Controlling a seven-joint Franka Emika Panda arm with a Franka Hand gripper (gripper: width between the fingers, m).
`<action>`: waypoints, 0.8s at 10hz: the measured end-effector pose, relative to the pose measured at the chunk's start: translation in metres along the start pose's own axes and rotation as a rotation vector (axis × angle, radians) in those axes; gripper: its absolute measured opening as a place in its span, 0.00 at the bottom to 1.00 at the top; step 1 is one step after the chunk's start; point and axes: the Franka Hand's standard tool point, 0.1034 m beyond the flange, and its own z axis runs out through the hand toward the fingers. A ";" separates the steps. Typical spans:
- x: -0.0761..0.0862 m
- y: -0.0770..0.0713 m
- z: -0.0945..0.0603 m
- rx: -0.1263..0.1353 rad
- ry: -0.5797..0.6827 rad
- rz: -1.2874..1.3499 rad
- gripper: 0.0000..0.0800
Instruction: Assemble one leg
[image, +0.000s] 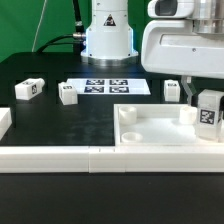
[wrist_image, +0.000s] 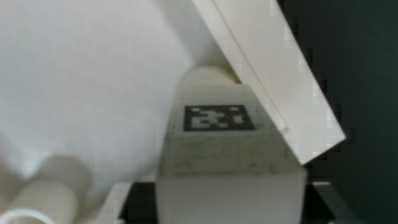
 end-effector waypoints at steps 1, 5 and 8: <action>0.000 0.001 0.000 -0.002 -0.002 0.121 0.37; 0.000 0.004 0.001 -0.009 -0.007 0.592 0.37; 0.000 0.005 0.001 -0.003 -0.030 0.777 0.37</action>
Offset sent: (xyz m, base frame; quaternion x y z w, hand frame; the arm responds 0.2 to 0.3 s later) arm -0.0096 -0.0076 -0.0079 -0.0415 0.0311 0.2887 0.9560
